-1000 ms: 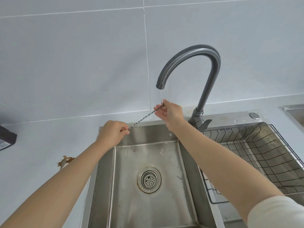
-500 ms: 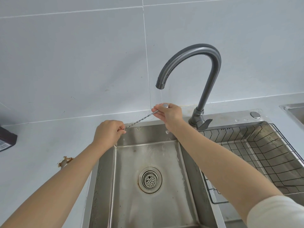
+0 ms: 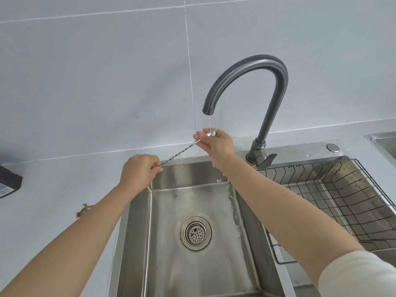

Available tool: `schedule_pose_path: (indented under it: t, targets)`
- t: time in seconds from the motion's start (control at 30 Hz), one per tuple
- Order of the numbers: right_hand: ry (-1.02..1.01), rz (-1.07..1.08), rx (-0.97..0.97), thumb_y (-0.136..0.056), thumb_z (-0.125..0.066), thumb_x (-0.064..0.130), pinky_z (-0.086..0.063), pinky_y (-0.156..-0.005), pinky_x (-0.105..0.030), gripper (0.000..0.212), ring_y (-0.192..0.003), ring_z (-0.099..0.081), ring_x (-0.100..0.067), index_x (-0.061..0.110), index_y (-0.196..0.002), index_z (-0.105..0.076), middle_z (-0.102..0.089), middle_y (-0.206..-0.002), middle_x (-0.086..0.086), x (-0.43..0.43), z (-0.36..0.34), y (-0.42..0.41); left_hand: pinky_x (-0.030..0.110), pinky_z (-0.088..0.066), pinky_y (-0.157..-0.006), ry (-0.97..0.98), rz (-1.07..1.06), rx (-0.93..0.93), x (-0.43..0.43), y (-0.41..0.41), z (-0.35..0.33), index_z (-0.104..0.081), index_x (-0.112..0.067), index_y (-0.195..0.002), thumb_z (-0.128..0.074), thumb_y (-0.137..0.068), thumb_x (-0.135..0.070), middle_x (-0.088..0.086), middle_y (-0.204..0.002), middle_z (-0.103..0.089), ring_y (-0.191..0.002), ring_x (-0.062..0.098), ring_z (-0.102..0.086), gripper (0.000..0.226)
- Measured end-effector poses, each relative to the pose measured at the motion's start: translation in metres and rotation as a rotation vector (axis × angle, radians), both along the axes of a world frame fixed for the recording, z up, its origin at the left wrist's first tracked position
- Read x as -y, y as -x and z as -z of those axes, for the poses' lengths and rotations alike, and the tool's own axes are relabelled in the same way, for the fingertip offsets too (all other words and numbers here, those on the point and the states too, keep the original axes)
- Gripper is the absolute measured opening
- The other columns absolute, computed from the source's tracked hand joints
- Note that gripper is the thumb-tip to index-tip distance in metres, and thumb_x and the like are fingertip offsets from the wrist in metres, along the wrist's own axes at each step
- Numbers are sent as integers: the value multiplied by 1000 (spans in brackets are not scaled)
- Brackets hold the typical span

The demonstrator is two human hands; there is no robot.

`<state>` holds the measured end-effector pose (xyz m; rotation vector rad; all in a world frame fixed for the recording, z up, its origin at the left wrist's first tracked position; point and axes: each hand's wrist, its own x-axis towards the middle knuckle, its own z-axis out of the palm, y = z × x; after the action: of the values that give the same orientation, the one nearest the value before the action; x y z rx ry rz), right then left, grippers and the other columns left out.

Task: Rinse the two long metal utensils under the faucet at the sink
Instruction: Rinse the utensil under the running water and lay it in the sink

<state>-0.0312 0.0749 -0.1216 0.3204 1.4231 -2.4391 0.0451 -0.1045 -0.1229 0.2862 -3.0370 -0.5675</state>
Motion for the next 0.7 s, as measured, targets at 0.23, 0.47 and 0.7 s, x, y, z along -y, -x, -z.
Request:
schedule_pose_path:
  t: [0.23,0.47,0.7]
  targets:
    - [2,59,76,-99,-40,21,-58,-58,-24,33,-51,-66,-14,5,-72,-50,-60,-70,-11,1,-7,4,30,-38,-69,15,40,-25,-19,12,-4,-67,-5,-85,-60,-86,-15,11,-88,-72,-90,32,-60,12]
    - [-43,-19,-17,-92,-48,-5,-57,-64,-21,19,-69,-63,-17,6,-77,-50,-59,-75,-10,-1,-5,0,31,-38,-68,4,48,-44,-29,17,-3,-67,-4,-86,-59,-86,-13,13,-90,-72,-90,33,-59,12]
    - [-98,-43,-13,-93,-53,8,-56,-61,-21,20,-56,-65,-11,11,-73,-51,-61,-72,-7,-4,-6,-1,30,-41,-69,-138,60,-58,-37,20,3,-71,-3,-85,-63,-84,-13,16,-84,-73,-85,34,-62,12]
